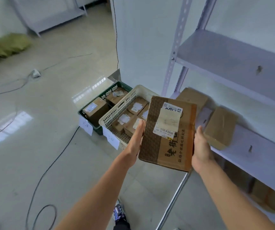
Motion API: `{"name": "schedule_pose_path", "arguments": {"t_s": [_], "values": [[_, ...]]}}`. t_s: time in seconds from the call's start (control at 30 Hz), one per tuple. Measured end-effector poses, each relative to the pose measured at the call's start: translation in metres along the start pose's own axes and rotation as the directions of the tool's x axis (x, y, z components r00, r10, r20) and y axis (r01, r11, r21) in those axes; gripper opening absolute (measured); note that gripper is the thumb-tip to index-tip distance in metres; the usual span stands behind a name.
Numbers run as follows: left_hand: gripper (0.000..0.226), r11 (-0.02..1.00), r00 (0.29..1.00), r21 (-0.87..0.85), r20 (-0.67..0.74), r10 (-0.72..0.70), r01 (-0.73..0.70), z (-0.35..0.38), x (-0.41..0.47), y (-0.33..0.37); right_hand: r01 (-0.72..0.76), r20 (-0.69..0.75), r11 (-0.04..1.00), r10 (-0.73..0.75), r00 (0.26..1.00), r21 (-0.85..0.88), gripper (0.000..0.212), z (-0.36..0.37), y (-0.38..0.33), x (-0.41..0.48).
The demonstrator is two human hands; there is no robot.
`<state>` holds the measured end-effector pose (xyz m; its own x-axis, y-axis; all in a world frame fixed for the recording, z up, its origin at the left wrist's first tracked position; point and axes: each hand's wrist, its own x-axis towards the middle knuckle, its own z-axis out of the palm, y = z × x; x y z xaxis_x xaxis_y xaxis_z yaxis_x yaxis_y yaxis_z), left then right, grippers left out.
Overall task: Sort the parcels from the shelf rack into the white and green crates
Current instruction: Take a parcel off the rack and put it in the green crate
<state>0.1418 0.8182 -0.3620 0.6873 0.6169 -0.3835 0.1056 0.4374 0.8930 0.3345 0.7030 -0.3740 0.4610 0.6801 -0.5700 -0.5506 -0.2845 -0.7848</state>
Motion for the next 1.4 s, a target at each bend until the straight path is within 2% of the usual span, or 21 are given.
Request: {"name": "schedule_pose_path", "arguments": {"t_s": [0.03,0.17,0.27,0.5,0.63,0.87,0.93,1.0,1.07,1.2,1.3,1.4], "values": [[0.079,1.0,1.0,0.001,0.001,-0.016,0.016,-0.021,0.002,0.005,-0.003,0.005,1.0,0.003,1.0,0.0,0.072,0.02,0.002,0.006],[0.051,0.999,0.998,0.002,0.056,-0.035,0.035,-0.091,0.008,0.028,-0.01,0.021,1.0,0.01,1.0,-0.003,0.072,0.091,0.008,0.028],[0.044,0.997,0.997,0.012,0.006,-0.077,0.076,-0.134,0.016,0.042,-0.024,0.047,1.0,0.024,0.999,0.004,0.072,0.135,0.011,0.045],[0.048,0.982,0.978,-0.001,-0.085,-0.19,0.191,-0.209,0.048,0.06,-0.052,0.05,0.998,0.051,0.997,0.019,0.07,0.202,0.025,0.098],[0.075,0.966,0.949,-0.011,-0.182,-0.258,0.26,-0.257,0.092,0.061,-0.083,0.056,0.997,0.083,0.995,-0.003,0.072,0.24,0.035,0.153],[0.078,0.955,0.946,0.004,-0.142,-0.292,0.295,-0.348,0.179,0.067,-0.184,0.041,0.983,0.185,0.982,-0.011,0.066,0.305,0.05,0.252],[0.072,0.948,0.938,0.018,-0.151,-0.311,0.317,-0.375,0.202,0.07,-0.226,0.064,0.974,0.225,0.972,0.0,0.063,0.328,0.053,0.275],[0.066,0.938,0.928,0.031,-0.162,-0.335,0.344,-0.402,0.224,0.07,-0.256,0.045,0.966,0.255,0.966,0.031,0.071,0.349,0.058,0.297],[0.071,0.927,0.914,0.017,-0.178,-0.365,0.374,-0.428,0.243,0.072,-0.295,0.063,0.953,0.291,0.955,0.072,0.08,0.371,0.065,0.317],[0.076,0.909,0.892,-0.01,-0.193,-0.41,0.416,-0.484,0.285,0.071,-0.293,0.032,0.951,0.291,0.956,0.101,0.071,0.417,0.084,0.36],[0.074,0.897,0.883,0.032,-0.196,-0.426,0.44,-0.532,0.321,0.061,-0.297,-0.015,0.948,0.3,0.954,0.113,0.076,0.452,0.101,0.401],[0.085,0.861,0.855,0.107,-0.227,-0.466,0.497,-0.581,0.364,0.04,-0.337,-0.066,0.932,0.347,0.935,0.134,0.082,0.483,0.128,0.449]]}}
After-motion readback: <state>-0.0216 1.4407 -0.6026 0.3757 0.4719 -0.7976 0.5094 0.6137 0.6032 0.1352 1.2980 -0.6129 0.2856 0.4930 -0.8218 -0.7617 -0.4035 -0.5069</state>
